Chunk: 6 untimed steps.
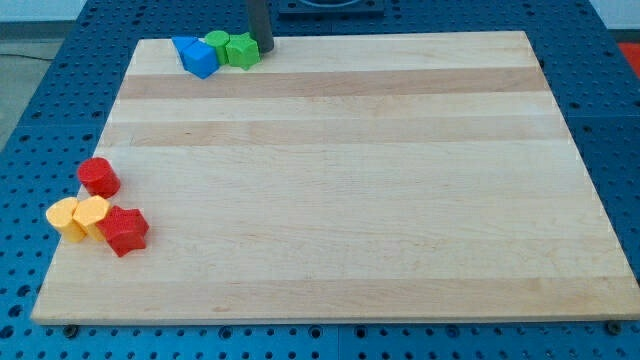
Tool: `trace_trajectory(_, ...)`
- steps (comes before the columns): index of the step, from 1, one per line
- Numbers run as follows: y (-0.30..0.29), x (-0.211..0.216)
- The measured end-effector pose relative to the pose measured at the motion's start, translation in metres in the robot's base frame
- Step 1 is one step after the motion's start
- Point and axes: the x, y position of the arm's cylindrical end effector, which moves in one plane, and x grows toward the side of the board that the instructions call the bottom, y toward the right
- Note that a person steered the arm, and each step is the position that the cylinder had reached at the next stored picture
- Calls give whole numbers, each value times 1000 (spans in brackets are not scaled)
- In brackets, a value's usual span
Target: Push the green circle into the blue blocks
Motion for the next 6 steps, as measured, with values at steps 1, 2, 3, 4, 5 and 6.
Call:
trace_trajectory(1, 1, 0)
trace_trajectory(2, 8, -18)
trace_trajectory(3, -15, -18)
trace_trajectory(4, -92, -11)
trace_trajectory(5, -98, -17)
trace_trajectory(6, -110, -13)
